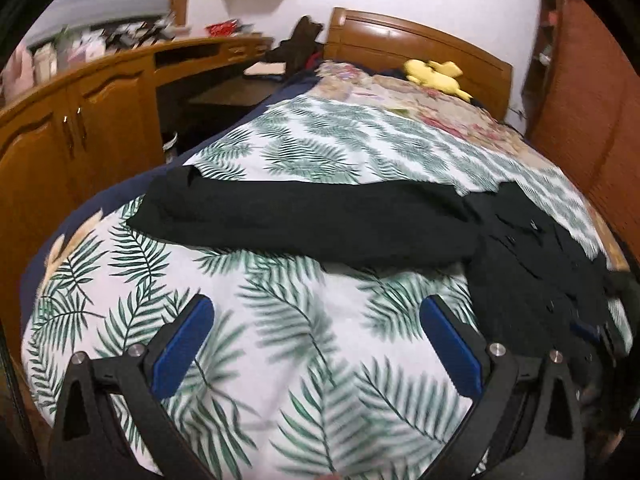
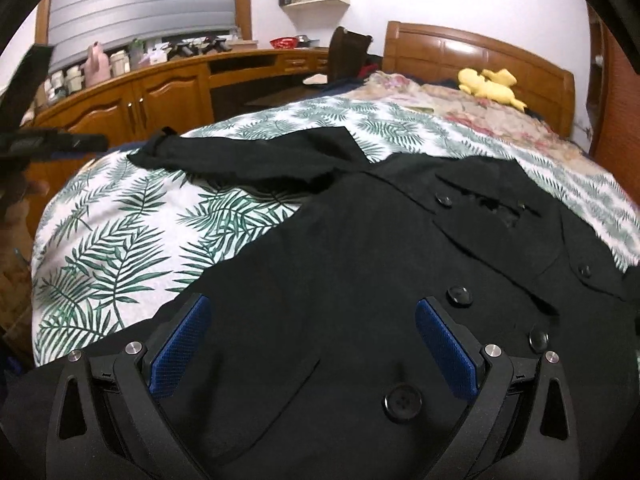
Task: Fold large clothes
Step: 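Move the left tool to the coat sleeve nearest it and lower onto it, then grasp the sleeve with the left tool and fold it across the coat body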
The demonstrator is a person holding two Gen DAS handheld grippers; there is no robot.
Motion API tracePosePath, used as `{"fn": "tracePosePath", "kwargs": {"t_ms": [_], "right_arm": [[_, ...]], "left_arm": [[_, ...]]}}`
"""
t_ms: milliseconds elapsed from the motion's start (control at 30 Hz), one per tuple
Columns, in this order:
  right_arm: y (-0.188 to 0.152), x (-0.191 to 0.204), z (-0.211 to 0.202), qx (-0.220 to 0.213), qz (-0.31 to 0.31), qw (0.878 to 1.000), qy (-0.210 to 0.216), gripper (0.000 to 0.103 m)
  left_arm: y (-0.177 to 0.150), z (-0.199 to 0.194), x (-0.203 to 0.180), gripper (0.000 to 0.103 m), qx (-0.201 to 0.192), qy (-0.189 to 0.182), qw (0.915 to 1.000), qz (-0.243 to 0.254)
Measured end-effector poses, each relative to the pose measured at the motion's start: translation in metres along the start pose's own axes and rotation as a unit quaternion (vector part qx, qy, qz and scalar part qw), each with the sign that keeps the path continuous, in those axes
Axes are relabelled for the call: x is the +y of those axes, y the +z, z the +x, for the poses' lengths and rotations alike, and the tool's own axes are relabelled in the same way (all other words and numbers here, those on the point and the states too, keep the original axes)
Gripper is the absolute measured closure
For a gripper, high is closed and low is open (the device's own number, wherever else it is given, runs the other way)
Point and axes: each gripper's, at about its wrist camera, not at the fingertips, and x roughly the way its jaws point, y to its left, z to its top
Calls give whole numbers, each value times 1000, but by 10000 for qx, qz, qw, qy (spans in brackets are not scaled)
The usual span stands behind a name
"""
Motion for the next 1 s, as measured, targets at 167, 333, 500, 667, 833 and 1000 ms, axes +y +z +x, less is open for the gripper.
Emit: {"fn": "tracePosePath", "kwargs": {"t_ms": [167,333,500,667,833,1000], "right_arm": [[2,9,8,45,-237,9997,-33,0],[2,8,15,145,-225,9996,29,0],[2,5,17,191,-136,9997,114,0],[2,3,16,157,-46,9997,156,0],[2,4,18,178,-15,9997,182,0],[2,3,18,177,16,9996,198,0]], "left_arm": [[21,34,28,3,113,-102,9989,-434],[39,70,46,10,225,-68,9968,-764],[43,102,55,18,385,213,9948,-923],[35,125,61,19,759,415,9909,-1032],[29,137,72,27,928,150,9858,-1389],[29,141,77,54,780,-94,9838,-1608]]}}
